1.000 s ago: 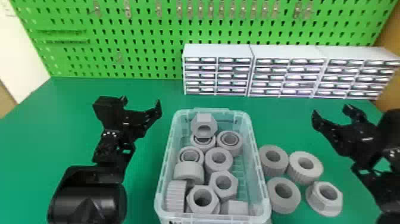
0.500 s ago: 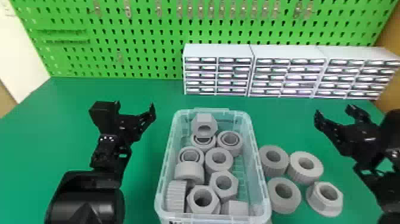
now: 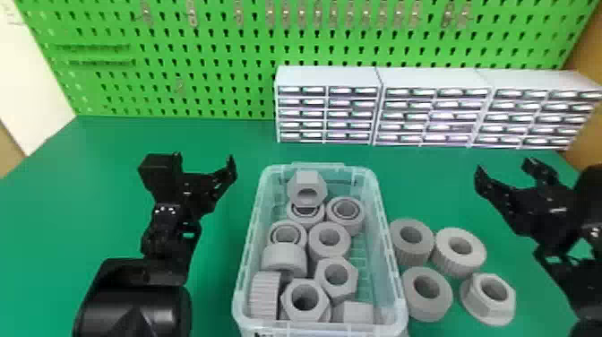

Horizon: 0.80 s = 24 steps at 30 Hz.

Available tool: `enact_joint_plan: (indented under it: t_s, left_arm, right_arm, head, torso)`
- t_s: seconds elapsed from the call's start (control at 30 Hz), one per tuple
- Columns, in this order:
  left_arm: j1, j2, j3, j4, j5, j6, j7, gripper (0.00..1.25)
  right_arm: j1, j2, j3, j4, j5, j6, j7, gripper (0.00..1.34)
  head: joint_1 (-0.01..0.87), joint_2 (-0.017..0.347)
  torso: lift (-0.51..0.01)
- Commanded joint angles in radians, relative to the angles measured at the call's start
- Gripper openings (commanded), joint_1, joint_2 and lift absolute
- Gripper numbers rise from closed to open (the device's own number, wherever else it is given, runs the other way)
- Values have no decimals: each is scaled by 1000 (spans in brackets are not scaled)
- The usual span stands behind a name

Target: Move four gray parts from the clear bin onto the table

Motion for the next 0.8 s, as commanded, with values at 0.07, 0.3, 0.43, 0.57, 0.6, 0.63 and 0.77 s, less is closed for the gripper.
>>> enact_joint_plan:
  t_s: [0.07, 0.3, 0.43, 0.57, 0.6, 0.63, 0.77]
  left_arm:
    - [-3, -6, -3, 7, 0, -7, 0, 1068]
    - [-3, -6, -6, 13, 0, -19, 9, 1066]
    - [-3, -6, -6, 14, 0, -19, 11, 1068]
    - [-3, -6, -5, 17, 0, -26, 11, 1068]
    - [-3, -6, -3, 19, 0, -29, 11, 1066]
    - [-3, -6, -3, 19, 2, -30, 11, 1068]
    - [-3, -6, -2, 22, 5, -33, 12, 1068]
  right_arm:
    - [-3, -2, 5, 0, 3, 2, 0, 914]
    - [-6, -8, 8, 2, 6, 10, 0, 914]
    - [-6, -6, 12, 2, 6, 10, 0, 914]
    - [-6, -6, 12, 2, 8, 11, 0, 914]
    - [-6, -8, 12, 0, 8, 11, 0, 914]
    - [-6, -6, 12, 2, 8, 11, 0, 914]
    - [-3, -5, 9, 2, 8, 11, 0, 914]
  head:
    - [693, 72]
    - [693, 72]
    - [693, 72]
    - [693, 72]
    - [693, 72]
    - [693, 72]
    - [693, 72]
  torso:
    - [-52]
    - [-52]
    - [-52]
    - [-52]
    - [-52]
    - [-52]
    - [-52]
